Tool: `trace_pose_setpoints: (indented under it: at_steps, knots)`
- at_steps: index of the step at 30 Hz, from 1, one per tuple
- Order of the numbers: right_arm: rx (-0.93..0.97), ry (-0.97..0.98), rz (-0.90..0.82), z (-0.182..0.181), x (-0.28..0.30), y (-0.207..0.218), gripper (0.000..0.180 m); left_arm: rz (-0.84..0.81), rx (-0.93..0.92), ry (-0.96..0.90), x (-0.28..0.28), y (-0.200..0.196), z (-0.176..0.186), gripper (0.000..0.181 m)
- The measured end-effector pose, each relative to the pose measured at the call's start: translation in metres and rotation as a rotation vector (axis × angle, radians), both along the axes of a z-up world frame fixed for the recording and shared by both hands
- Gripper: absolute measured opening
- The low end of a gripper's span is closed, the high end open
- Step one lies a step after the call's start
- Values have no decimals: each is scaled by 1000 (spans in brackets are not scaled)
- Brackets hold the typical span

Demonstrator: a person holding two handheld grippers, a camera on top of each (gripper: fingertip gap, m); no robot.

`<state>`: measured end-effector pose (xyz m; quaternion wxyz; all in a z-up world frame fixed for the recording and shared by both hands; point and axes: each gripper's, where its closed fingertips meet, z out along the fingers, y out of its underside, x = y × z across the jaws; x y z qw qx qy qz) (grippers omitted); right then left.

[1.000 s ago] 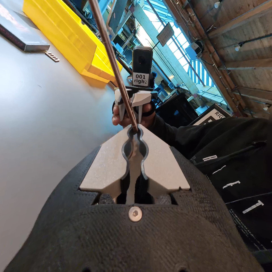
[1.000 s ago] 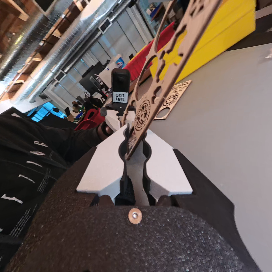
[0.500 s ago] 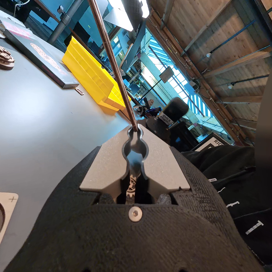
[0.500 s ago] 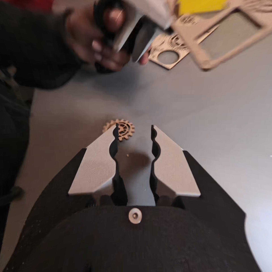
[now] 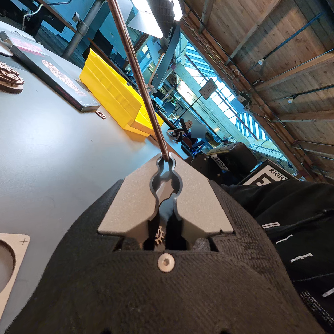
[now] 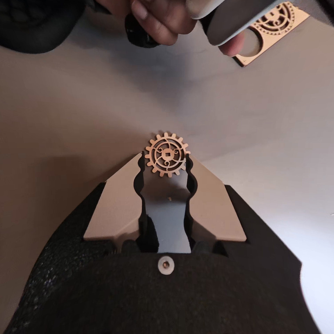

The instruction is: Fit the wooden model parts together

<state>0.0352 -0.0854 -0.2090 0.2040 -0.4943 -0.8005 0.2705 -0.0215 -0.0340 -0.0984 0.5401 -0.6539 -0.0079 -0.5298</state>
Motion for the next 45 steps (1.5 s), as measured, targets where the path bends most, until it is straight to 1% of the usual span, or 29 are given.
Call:
trace_pose_setpoints:
  at_steps: [4, 6, 12, 14, 16, 17, 22, 27, 30, 33, 34, 35, 37, 39, 40, 42, 45]
  knots:
    - [-6, 60, -113, 8, -12, 21, 43, 19, 4, 10, -4, 0, 0, 2]
    - [-10, 57, -143, 10, -13, 29, 45, 28, 4, 9, -6, 1, 0, 2]
    - [-10, -54, -155, -2, -7, 33, 54, 31, -2, -8, -9, 1, -1, 2]
    - [12, -61, -170, -2, -10, 38, 46, 27, -3, -12, -8, 1, -1, 2]
    - [9, -63, -167, -2, -13, 39, 46, 23, -3, -12, -7, 1, -1, 2]
    - [11, -54, -169, -2, -16, 41, 42, 21, -2, -13, -7, 1, -1, 2]
    - [-11, -4, -194, 1, -20, 50, 42, 17, -2, -26, -7, 0, 0, 2]
    - [36, -14, -175, -1, -18, 50, 51, 14, -10, -28, -7, 1, -2, 2]
    - [24, -37, -166, -2, -20, 48, 43, 15, -13, -27, -8, 2, -3, 2]
    - [17, -51, -147, -1, -22, 46, 41, 20, -9, -28, -9, 1, -2, 2]
    - [-32, -44, -132, 2, -23, 39, 41, 23, -7, -28, -10, 1, -1, 2]
    - [-139, -26, -106, 10, -24, 26, 41, 28, -4, -27, -12, 1, 0, 2]
    - [-455, 31, -72, 42, -25, 2, 42, 40, 4, -31, -16, 1, 2, 2]
    - [-712, 76, -111, 69, -26, 5, 42, 49, 8, -38, -19, 0, 4, 2]
    - [-769, 74, -161, 70, -25, 16, 43, 51, 9, -41, -21, 0, 4, 2]
    - [-758, 25, -270, 51, -21, 42, 54, 50, 8, -51, -21, 0, 5, 2]
    - [-637, 49, -406, 34, -19, 80, 49, 41, 4, -60, -20, 0, 4, 2]
